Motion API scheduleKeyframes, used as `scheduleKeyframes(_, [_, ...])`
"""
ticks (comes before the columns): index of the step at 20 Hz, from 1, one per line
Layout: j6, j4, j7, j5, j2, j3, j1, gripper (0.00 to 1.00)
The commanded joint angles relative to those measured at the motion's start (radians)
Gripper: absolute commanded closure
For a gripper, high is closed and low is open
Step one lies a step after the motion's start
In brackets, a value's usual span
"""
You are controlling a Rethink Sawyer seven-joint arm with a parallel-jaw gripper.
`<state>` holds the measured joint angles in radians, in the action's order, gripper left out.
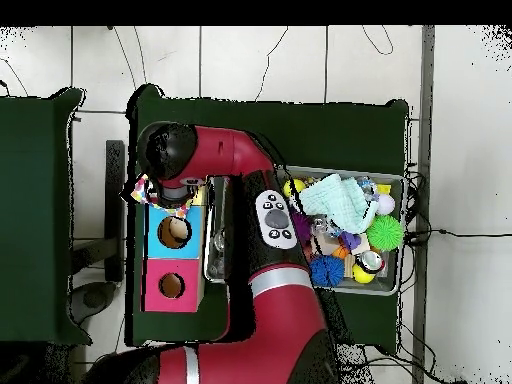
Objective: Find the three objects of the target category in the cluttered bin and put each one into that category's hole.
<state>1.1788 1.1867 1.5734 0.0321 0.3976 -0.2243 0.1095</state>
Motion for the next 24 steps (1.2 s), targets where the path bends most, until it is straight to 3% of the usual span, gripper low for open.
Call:
scheduleKeyframes(1, [-0.519,0.004,0.137,-0.095,-0.053,0.0,0.024,1.0])
scheduleKeyframes(19, [-0.373,-0.005,0.161,-0.151,0.005,0.054,-0.003,1.0])
scheduleKeyframes(24, [-0.274,-0.009,0.149,-0.153,0.014,0.06,-0.006,1.0])
